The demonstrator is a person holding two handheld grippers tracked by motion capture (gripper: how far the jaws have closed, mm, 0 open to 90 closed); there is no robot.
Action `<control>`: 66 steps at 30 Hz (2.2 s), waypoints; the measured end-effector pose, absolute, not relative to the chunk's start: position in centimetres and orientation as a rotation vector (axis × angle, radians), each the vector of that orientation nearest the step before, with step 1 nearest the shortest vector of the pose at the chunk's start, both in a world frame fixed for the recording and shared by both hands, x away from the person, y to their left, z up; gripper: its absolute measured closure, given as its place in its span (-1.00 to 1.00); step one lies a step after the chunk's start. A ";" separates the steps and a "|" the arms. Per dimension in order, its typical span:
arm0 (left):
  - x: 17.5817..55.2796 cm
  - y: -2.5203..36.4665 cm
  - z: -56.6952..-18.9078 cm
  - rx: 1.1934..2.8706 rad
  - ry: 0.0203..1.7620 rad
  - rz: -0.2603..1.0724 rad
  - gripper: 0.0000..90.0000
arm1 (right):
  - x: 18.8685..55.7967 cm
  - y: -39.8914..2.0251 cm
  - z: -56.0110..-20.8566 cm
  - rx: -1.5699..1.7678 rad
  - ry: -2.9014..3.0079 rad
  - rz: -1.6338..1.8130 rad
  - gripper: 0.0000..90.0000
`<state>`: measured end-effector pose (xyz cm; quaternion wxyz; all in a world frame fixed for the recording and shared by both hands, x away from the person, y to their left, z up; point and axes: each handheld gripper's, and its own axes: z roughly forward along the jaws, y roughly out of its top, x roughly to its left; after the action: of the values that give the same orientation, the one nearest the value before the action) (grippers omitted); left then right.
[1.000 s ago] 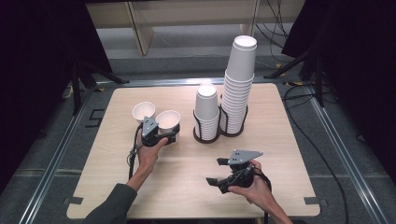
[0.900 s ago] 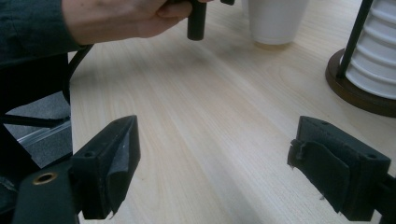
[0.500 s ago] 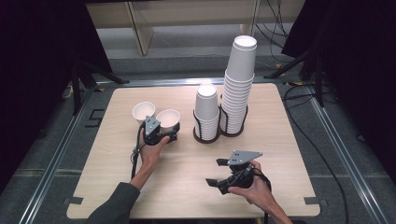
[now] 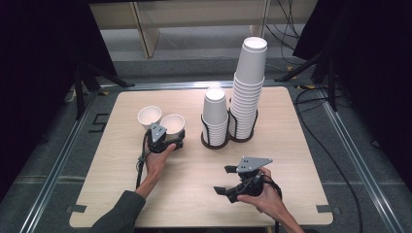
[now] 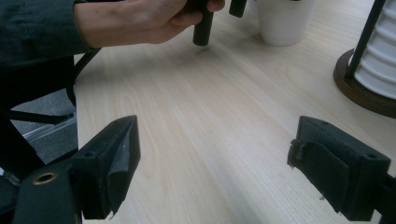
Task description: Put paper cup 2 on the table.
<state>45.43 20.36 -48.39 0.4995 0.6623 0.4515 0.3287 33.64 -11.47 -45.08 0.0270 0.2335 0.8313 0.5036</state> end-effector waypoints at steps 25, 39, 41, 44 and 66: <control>43.7 21.9 -48.2 1.732 1.093 0.724 -0.69 | 33.7 -11.5 -45.0 0.710 2.554 1.542 -0.64; 41.7 22.7 -47.6 1.769 1.081 0.697 -0.68 | 33.6 -11.5 -45.0 0.713 2.551 1.544 -0.64; 41.3 22.9 -47.6 1.777 1.081 0.701 -0.68 | 33.7 -11.5 -45.0 0.713 2.552 1.544 -0.64; 40.8 23.2 -47.6 1.775 1.088 0.696 -0.68 | 33.7 -11.6 -45.0 0.716 2.550 1.544 -0.64; 36.3 24.5 -46.6 1.755 1.067 0.626 -0.68 | 33.7 -11.6 -45.0 0.717 2.549 1.550 -0.64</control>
<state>36.29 24.47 -46.58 0.4769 0.7183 0.4369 0.2564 33.69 -11.58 -45.03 0.0367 0.2337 0.8302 0.5048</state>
